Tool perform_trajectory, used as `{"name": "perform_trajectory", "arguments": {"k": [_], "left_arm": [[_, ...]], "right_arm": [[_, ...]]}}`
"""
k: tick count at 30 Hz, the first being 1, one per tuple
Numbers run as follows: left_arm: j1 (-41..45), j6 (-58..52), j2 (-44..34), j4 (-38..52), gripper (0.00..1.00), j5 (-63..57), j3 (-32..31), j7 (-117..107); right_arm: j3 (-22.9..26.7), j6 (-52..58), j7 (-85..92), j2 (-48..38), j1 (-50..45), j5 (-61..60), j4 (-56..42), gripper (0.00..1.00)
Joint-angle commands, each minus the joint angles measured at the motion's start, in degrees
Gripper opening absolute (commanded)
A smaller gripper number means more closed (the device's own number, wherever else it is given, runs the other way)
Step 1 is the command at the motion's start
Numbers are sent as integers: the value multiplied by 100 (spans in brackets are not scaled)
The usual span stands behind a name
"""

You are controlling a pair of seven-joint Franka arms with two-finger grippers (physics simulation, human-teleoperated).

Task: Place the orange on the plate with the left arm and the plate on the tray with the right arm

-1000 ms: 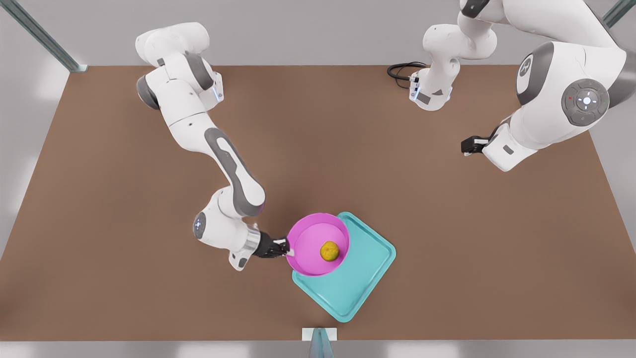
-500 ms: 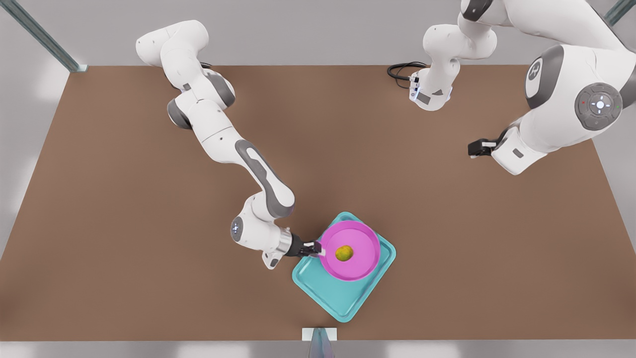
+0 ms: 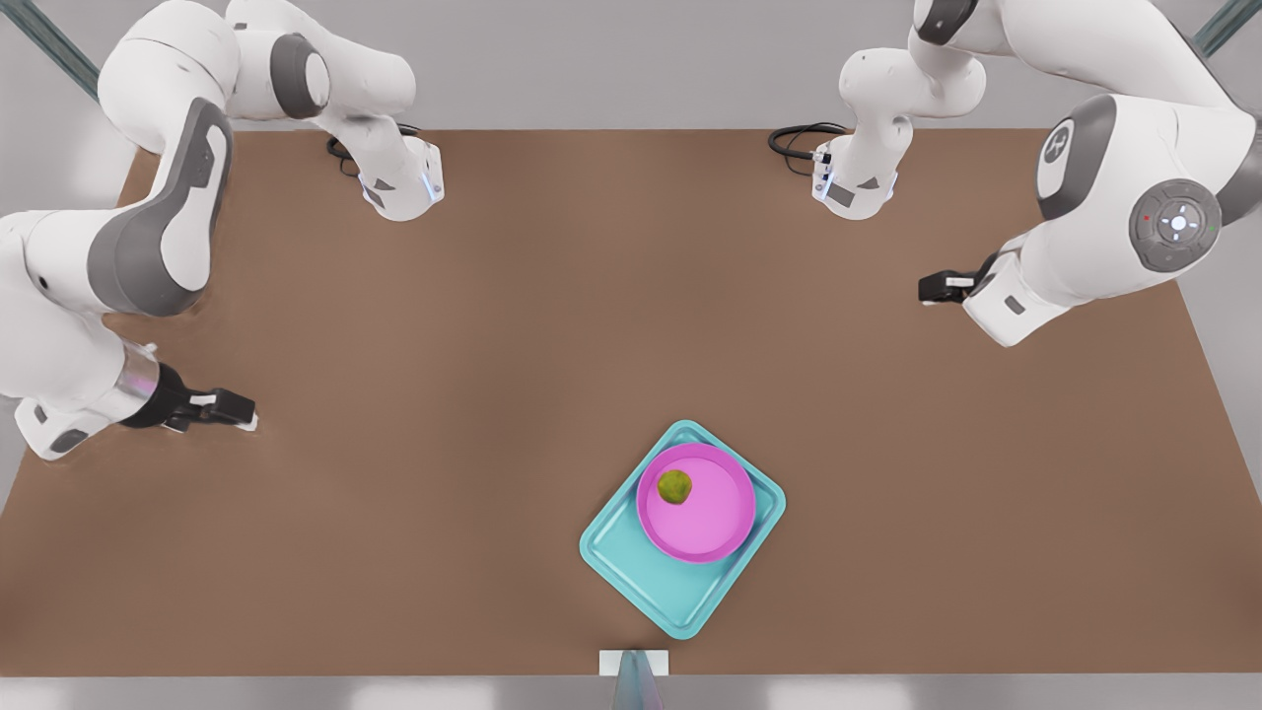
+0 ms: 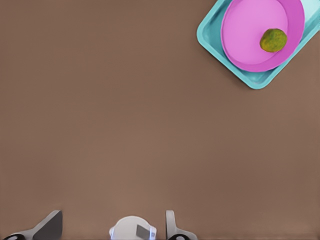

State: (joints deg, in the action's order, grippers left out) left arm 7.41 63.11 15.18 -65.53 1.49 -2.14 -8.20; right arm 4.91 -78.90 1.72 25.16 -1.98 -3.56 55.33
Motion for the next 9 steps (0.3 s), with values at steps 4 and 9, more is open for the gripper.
{"name": "perform_trajectory", "arguments": {"k": [4, 9], "left_arm": [[6, -62, 73, 110, 100, 27, -23, -6], [6, -62, 81, 172, 100, 18, -23, -32]], "right_arm": [[-227, 595, 848, -1751, 294, 892, 2175, 100], [-236, 604, 848, -1743, 303, 848, 2158, 100]]}}
